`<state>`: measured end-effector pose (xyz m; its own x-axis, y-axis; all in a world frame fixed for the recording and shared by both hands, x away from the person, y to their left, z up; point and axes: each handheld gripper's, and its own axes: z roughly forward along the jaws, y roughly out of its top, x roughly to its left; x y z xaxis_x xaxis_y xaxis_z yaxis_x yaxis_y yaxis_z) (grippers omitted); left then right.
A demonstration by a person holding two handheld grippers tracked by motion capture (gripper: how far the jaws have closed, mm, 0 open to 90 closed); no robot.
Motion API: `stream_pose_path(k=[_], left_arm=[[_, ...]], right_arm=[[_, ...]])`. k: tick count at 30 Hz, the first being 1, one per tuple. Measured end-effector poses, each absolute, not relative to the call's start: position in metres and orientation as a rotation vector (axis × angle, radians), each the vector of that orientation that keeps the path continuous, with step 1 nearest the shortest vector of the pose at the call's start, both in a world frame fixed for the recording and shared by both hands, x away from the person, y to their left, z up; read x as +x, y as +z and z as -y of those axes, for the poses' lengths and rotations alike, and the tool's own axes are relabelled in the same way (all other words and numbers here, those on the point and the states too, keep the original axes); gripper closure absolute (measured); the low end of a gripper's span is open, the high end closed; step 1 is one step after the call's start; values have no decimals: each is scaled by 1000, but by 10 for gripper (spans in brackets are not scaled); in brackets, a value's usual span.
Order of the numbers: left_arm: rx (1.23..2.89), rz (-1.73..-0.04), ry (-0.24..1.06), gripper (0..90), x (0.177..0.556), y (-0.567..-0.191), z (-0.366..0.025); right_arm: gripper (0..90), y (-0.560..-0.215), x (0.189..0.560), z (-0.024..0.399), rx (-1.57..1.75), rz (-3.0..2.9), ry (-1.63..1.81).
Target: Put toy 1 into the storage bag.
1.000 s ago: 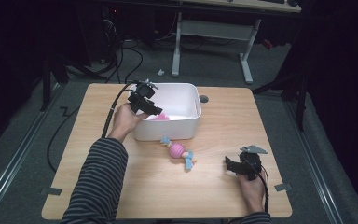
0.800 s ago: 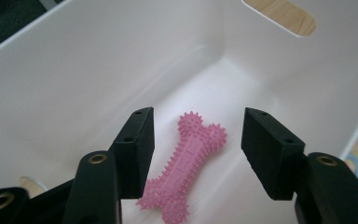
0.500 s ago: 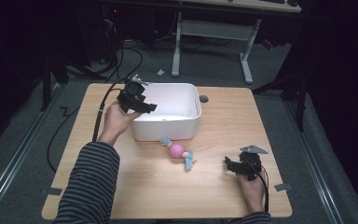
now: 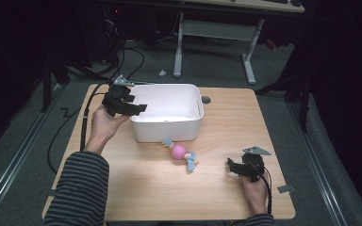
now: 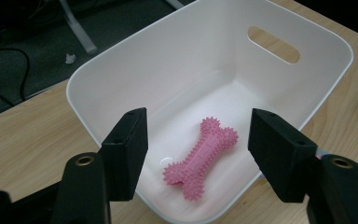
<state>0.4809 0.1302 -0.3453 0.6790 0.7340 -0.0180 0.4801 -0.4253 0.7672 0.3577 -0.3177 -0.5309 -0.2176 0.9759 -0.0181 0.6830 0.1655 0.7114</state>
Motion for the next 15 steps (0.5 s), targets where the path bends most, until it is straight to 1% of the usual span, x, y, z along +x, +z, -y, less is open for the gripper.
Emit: stream_pose_path(k=[9, 15], left_arm=[[2065, -927, 432, 368, 460, -335, -148], [2047, -932, 433, 367, 449, -335, -161]], right_arm=[[200, -531, 358, 318, 1566, -1968, 806], [200, -531, 358, 318, 1566, -1968, 806]])
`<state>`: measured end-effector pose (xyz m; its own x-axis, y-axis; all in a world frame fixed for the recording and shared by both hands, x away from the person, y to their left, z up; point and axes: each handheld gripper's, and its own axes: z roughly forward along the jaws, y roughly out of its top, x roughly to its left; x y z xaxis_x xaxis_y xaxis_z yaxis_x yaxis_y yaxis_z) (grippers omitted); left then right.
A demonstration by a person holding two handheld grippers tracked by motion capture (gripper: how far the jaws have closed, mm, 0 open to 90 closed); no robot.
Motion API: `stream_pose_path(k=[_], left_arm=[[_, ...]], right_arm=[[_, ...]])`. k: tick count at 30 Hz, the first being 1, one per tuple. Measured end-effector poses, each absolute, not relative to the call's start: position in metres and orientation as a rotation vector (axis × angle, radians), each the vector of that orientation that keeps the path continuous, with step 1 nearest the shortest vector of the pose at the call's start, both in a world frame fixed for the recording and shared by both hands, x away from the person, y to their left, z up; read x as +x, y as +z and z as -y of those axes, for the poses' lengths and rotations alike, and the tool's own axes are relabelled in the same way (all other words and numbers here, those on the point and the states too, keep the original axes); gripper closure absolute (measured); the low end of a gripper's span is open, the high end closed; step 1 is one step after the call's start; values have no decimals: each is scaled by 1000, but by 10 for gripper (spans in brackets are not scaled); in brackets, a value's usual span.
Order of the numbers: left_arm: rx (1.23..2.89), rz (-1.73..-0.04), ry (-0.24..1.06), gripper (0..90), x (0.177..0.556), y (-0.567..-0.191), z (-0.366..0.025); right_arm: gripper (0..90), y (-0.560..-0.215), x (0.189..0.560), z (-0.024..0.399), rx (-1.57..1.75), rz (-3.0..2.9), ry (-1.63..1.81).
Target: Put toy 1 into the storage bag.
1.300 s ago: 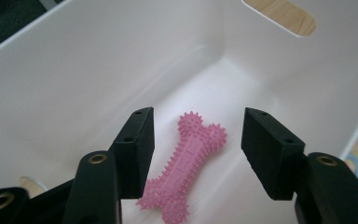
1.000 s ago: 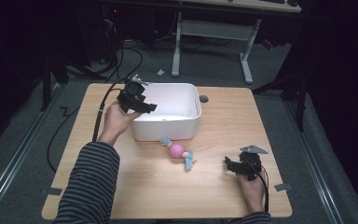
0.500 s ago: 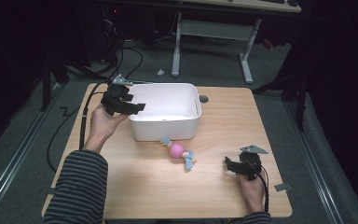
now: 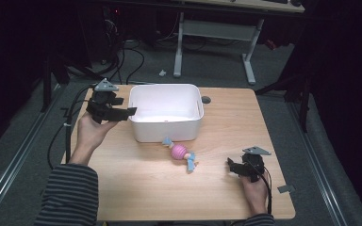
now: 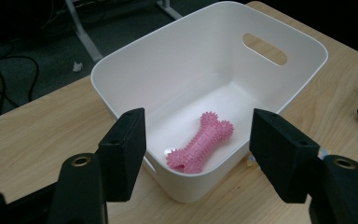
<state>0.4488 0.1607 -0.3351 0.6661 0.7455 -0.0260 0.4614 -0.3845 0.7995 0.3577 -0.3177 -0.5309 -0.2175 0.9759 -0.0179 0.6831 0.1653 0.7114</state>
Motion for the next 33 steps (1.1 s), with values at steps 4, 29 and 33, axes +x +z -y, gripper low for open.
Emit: stream_pose_path(k=[4, 29, 33], left_arm=[[2035, -938, 438, 365, 444, -336, -166], [1968, -993, 449, 360, 410, -353, -203], [1957, -999, 445, 360, 404, -358, -207]], right_arm=[[200, -531, 358, 318, 1566, -1968, 806], [200, -531, 358, 318, 1566, -1968, 806], [200, -531, 358, 318, 1566, -1968, 806]])
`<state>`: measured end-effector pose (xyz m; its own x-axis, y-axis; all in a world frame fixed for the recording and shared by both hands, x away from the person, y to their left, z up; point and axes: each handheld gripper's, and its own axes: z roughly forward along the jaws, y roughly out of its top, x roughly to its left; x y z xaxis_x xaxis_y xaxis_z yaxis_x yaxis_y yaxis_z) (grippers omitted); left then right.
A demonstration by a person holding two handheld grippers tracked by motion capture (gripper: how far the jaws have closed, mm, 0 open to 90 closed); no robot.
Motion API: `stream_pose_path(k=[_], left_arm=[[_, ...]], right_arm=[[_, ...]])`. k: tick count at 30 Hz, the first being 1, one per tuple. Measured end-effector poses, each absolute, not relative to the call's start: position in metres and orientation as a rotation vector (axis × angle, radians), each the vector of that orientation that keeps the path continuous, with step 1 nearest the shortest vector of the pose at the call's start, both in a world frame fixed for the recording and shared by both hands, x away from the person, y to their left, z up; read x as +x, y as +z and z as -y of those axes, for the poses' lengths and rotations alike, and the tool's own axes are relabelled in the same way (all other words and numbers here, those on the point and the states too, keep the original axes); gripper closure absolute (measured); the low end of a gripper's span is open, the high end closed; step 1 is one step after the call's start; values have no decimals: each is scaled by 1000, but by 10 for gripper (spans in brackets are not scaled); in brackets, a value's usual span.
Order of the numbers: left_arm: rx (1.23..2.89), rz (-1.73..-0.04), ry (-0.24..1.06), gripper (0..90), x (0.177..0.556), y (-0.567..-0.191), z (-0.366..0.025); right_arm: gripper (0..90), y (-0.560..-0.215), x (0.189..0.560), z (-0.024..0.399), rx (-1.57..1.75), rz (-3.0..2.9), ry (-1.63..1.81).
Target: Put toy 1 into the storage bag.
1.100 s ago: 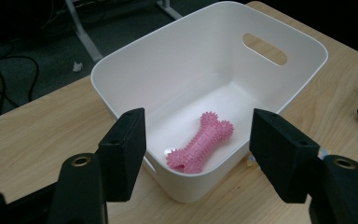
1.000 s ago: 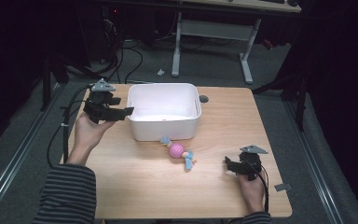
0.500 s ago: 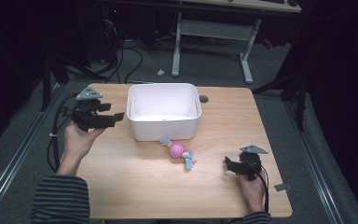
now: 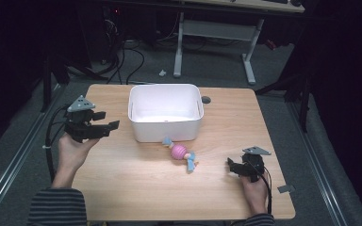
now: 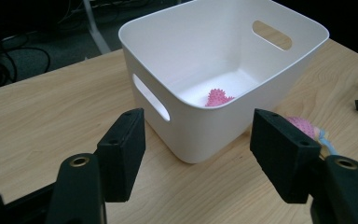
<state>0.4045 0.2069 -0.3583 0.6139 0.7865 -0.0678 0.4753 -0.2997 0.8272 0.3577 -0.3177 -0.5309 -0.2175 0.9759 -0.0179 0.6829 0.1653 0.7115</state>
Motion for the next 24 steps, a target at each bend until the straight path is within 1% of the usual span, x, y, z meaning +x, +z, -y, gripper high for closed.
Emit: stream_pose_path(k=[9, 24], left_arm=[[1935, -1029, 426, 360, 395, -372, -217], [1906, -1060, 394, 359, 384, -397, -222]], right_arm=[[200, -531, 358, 318, 1566, -1968, 806], [200, -531, 358, 318, 1565, -1968, 806]])
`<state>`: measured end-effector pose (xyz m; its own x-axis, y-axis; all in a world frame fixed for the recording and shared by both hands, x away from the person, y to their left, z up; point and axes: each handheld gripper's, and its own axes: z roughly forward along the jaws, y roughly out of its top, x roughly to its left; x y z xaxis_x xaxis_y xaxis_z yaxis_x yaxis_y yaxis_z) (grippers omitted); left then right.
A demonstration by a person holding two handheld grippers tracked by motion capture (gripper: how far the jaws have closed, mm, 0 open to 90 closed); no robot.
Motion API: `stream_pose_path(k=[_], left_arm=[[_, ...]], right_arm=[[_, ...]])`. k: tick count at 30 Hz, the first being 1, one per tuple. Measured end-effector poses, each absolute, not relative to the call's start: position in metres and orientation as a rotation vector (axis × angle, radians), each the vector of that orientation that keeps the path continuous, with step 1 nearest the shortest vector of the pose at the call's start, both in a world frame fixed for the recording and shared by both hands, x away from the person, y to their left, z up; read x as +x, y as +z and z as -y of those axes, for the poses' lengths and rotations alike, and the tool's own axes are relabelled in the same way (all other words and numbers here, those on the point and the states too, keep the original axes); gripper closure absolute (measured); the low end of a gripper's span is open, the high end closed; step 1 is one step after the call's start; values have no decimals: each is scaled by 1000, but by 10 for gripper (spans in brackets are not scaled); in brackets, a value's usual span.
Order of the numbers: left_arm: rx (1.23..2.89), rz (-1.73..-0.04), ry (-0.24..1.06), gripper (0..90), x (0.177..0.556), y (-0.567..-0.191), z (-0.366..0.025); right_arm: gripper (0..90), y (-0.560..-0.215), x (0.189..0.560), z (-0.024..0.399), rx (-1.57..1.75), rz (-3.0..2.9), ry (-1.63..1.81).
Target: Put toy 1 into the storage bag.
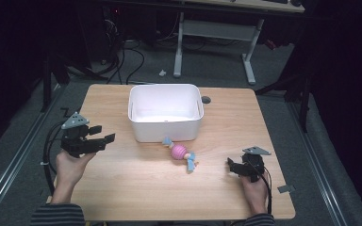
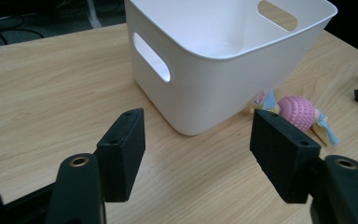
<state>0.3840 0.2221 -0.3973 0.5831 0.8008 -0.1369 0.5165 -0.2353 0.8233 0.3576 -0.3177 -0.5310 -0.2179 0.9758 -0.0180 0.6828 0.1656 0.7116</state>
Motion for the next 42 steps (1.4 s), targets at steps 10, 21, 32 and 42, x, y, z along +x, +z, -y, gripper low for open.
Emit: stream_pose_path(k=[10, 21, 32, 42], left_arm=[[1885, -1093, 360, 359, 378, -418, -226], [1905, -1131, 335, 358, 376, -442, -223], [1923, -1150, 331, 356, 377, -465, -214], [1954, -1167, 307, 349, 379, -490, -204]], right_arm=[[200, -531, 358, 318, 1565, -1969, 806], [200, -531, 358, 318, 1564, -1968, 809], [200, -531, 358, 318, 1564, -1968, 808], [200, -531, 358, 318, 1564, -1967, 808]])
